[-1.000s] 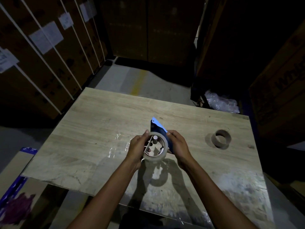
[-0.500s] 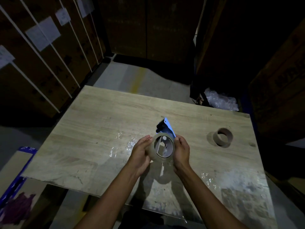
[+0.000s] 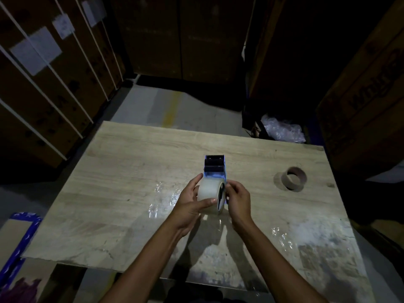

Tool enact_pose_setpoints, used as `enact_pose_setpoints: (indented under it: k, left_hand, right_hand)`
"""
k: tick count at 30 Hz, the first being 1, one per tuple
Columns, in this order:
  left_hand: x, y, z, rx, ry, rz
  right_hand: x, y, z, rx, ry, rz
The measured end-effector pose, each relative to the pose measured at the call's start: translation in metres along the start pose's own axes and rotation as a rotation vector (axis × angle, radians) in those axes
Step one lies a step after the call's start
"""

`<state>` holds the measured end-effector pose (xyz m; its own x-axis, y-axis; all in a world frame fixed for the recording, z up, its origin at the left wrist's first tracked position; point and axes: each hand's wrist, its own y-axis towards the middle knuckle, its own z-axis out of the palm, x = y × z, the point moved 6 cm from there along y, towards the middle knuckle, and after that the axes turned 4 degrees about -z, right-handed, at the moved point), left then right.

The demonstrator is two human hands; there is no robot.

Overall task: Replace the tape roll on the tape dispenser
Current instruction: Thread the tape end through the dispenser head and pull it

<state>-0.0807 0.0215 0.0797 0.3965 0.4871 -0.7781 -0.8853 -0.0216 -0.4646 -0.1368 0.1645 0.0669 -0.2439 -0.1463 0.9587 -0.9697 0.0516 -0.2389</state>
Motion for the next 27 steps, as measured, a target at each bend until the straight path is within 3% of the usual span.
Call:
enact_pose_setpoints:
  k: [4,9,17,21,27]
  left_hand:
    - [-0.020,-0.001,-0.002,0.011,0.144,0.106]
    - [-0.032,-0.007,-0.008,-0.024,0.225,0.162]
    - [-0.041,-0.013,-0.023,-0.004,0.388,0.213]
    - [-0.046,-0.018,-0.035,0.002,0.428,0.219]
    - [-0.053,-0.019,-0.050,0.018,0.487,0.190]
  right_hand:
    - [0.045,-0.006,-0.007,-0.046,-0.179,-0.319]
    - [0.083,-0.018,0.011,0.120,-0.376,-0.590]
    - [0.102,-0.021,0.038,0.192,-0.602,-0.740]
    - [0.106,-0.026,0.057,0.246,-0.846,-0.805]
    - [0.110,-0.025,0.075,0.242,-0.948,-0.743]
